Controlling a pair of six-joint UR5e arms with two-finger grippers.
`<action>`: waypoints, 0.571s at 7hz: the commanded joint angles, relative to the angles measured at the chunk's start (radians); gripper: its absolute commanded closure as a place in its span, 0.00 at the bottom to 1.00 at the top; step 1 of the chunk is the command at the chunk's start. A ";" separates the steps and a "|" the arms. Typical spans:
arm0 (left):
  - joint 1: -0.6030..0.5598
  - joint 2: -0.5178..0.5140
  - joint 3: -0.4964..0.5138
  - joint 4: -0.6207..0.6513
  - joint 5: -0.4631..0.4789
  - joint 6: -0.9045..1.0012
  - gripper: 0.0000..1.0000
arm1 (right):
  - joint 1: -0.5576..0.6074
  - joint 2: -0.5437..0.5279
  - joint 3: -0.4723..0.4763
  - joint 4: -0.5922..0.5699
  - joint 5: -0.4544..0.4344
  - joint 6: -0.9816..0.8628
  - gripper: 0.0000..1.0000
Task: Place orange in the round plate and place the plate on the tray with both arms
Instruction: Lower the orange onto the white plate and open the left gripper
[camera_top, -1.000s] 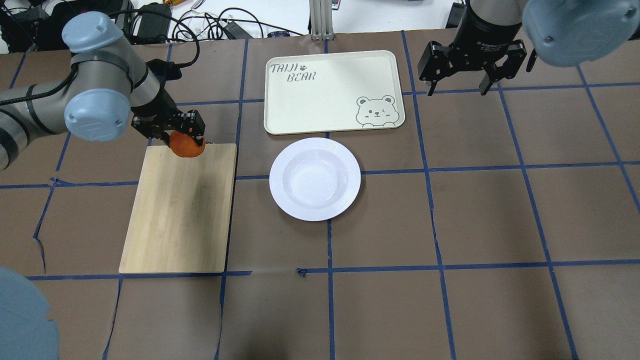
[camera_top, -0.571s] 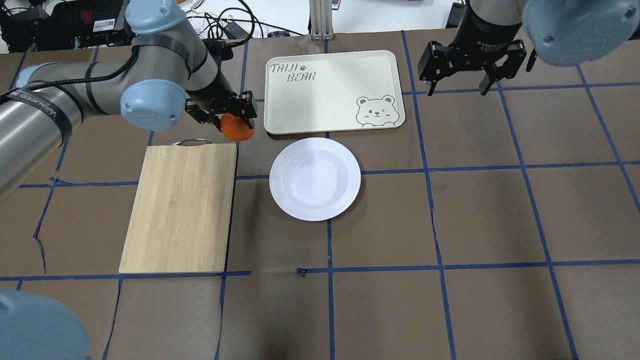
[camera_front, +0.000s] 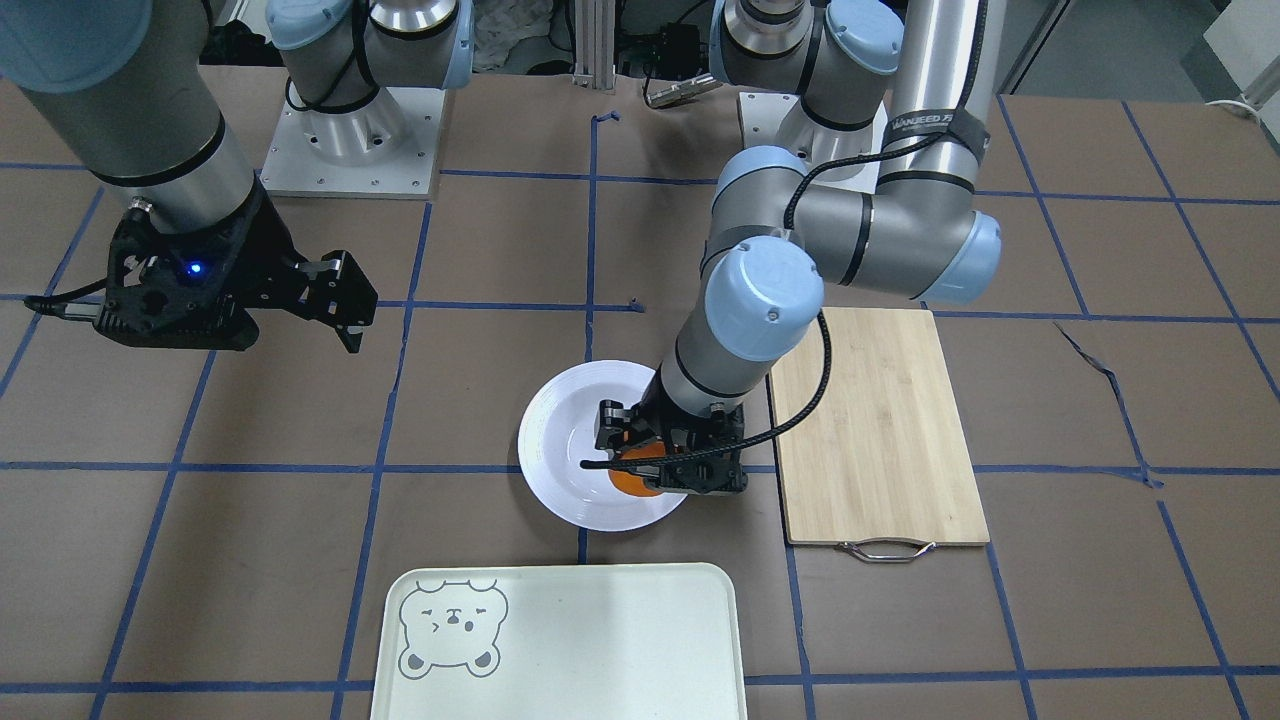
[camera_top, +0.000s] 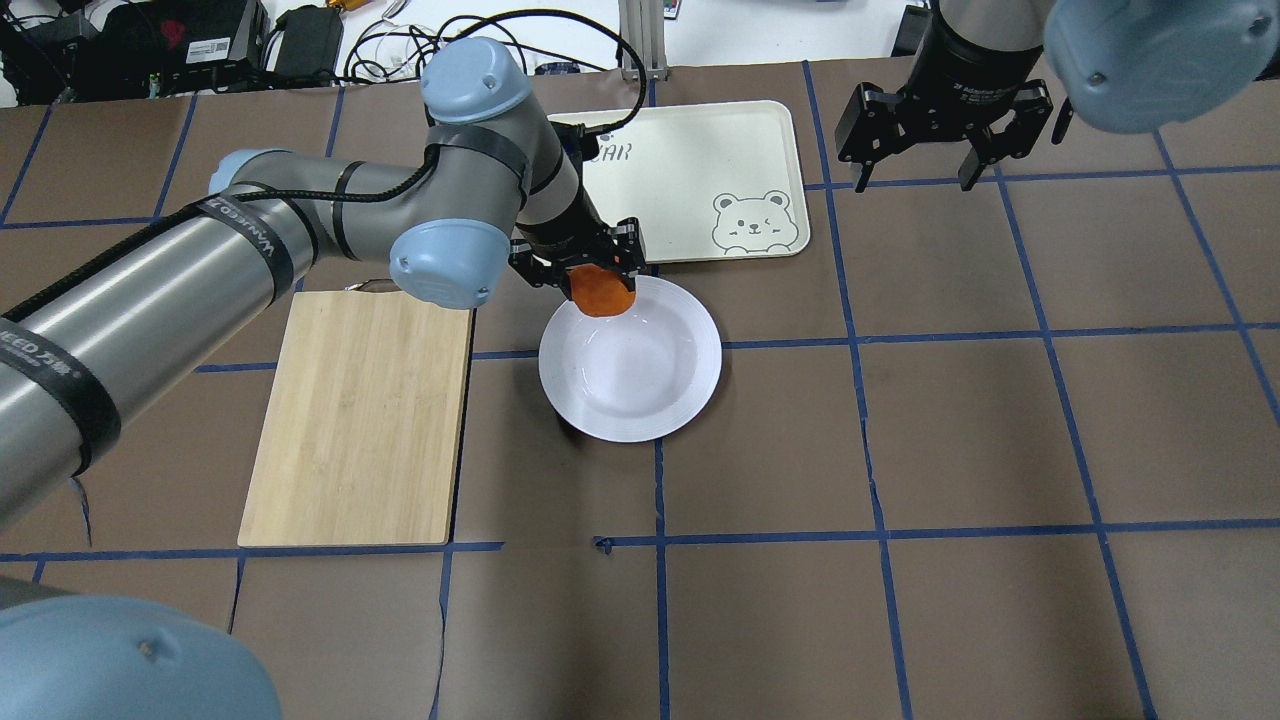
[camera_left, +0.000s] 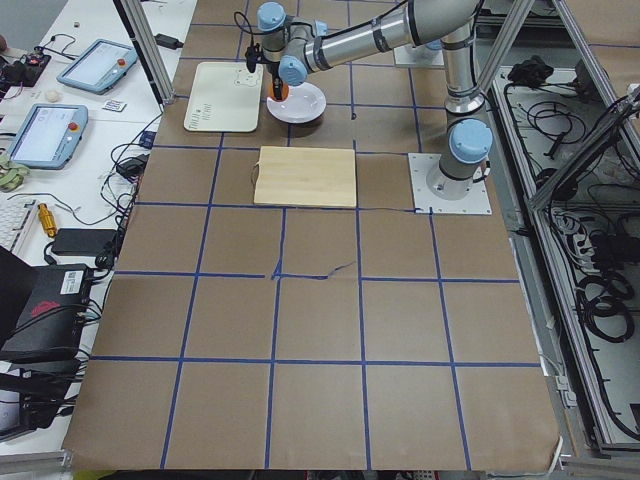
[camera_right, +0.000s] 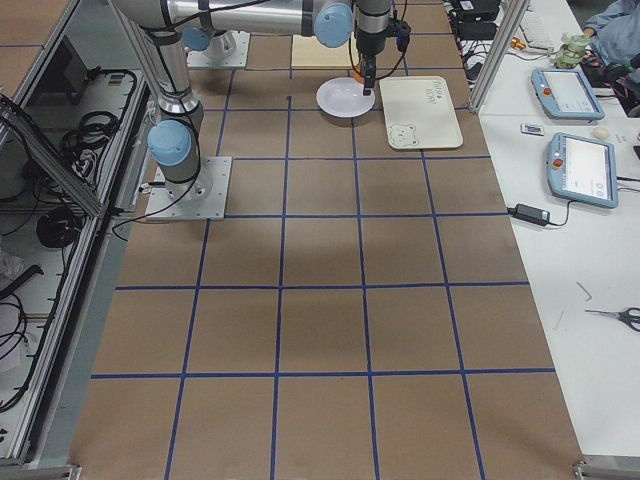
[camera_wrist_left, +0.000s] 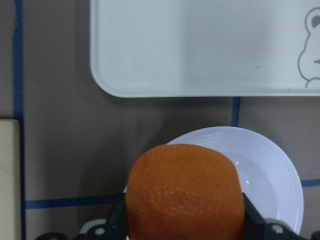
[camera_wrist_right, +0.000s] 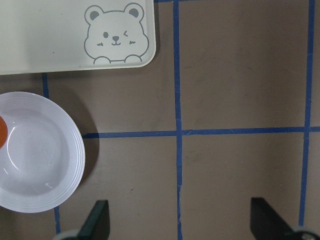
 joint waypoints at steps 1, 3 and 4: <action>-0.020 -0.021 -0.037 0.007 0.003 -0.016 0.13 | 0.000 0.000 0.000 0.000 0.000 0.001 0.00; -0.021 -0.009 -0.034 0.008 0.004 -0.086 0.00 | 0.000 0.000 0.000 0.000 0.000 0.000 0.00; -0.014 0.017 -0.025 0.007 0.003 -0.077 0.00 | -0.002 0.000 0.000 0.000 0.000 0.000 0.00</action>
